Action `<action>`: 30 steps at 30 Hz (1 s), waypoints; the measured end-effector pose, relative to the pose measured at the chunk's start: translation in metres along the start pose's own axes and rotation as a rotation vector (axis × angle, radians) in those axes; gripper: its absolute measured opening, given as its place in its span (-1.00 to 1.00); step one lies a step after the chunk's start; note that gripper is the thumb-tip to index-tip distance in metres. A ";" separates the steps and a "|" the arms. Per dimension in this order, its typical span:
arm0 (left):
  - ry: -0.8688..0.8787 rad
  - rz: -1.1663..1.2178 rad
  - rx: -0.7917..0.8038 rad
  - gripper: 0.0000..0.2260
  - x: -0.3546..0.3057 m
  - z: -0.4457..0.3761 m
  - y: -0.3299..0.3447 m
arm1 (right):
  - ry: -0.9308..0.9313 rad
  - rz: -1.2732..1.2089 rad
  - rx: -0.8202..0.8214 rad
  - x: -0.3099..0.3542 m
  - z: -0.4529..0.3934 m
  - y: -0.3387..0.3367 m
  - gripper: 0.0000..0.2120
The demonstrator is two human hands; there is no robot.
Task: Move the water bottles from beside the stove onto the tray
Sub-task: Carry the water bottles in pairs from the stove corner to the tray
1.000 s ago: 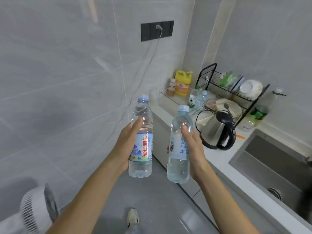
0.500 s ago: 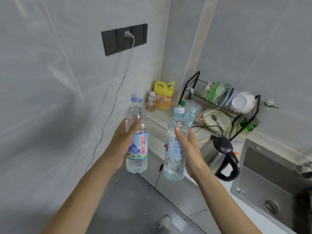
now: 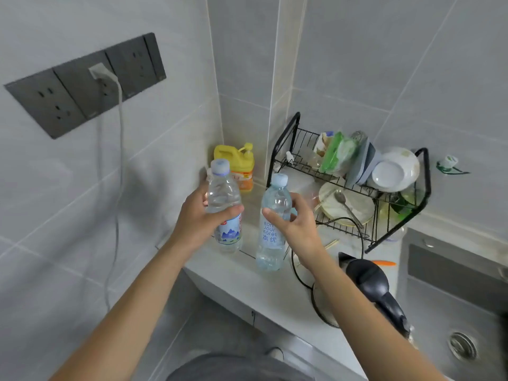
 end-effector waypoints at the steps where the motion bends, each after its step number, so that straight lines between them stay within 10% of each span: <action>1: 0.008 -0.044 0.013 -0.55 0.003 -0.012 0.004 | -0.005 0.032 -0.020 -0.005 -0.008 -0.002 -0.50; 17: -0.024 -0.461 0.466 -0.36 0.105 -0.126 0.061 | 0.155 0.563 -0.278 -0.085 -0.044 0.011 -0.41; 30: -0.007 -0.453 0.527 -0.58 0.124 -0.146 0.100 | 0.127 1.036 -0.271 -0.105 -0.058 0.013 -0.40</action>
Point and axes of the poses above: each hand's wrist, its own z-axis away from the middle knuckle, its own y-axis out of the palm, x = y × z, the point moved 1 cm from there along -z, towards the middle knuckle
